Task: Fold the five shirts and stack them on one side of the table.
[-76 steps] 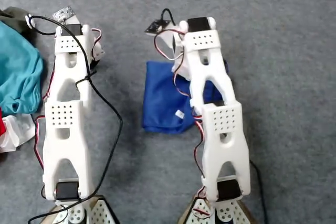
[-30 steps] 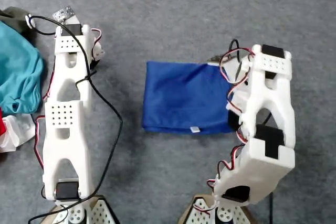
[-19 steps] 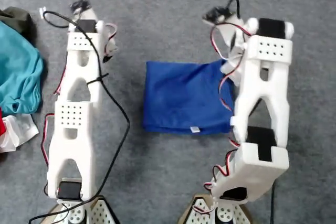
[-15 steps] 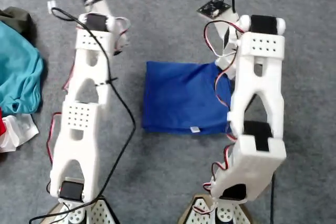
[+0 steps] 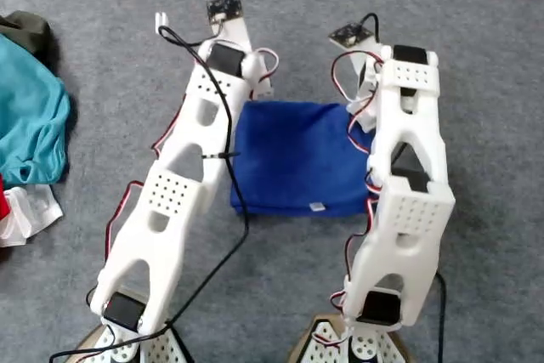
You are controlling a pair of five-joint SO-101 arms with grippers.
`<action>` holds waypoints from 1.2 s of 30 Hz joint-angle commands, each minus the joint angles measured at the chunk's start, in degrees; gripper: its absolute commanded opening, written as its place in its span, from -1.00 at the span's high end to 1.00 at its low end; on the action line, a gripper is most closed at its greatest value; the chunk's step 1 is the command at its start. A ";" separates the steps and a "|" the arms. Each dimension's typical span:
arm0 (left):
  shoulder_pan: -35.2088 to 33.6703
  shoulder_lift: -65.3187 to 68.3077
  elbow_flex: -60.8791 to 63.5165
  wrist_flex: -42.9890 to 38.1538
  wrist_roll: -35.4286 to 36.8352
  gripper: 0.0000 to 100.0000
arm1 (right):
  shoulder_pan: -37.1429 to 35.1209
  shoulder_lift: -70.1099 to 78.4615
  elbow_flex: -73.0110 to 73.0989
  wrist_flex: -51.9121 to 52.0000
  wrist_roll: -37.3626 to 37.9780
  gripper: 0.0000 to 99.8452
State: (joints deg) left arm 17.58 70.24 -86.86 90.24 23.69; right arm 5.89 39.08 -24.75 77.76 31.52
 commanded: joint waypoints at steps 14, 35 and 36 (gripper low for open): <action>-4.84 4.18 -5.10 -4.04 0.62 0.96 | 1.10 5.85 -12.26 6.07 1.23 0.99; 1.05 -25.27 19.96 10.99 -8.97 0.96 | -0.84 -35.21 11.21 18.20 -2.29 0.99; 1.67 -27.82 24.62 10.90 -9.14 0.96 | -0.84 -37.41 15.78 16.00 -2.29 0.99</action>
State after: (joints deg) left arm 17.14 51.52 -73.85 100.26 15.43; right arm 5.54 9.89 -19.91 98.33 29.49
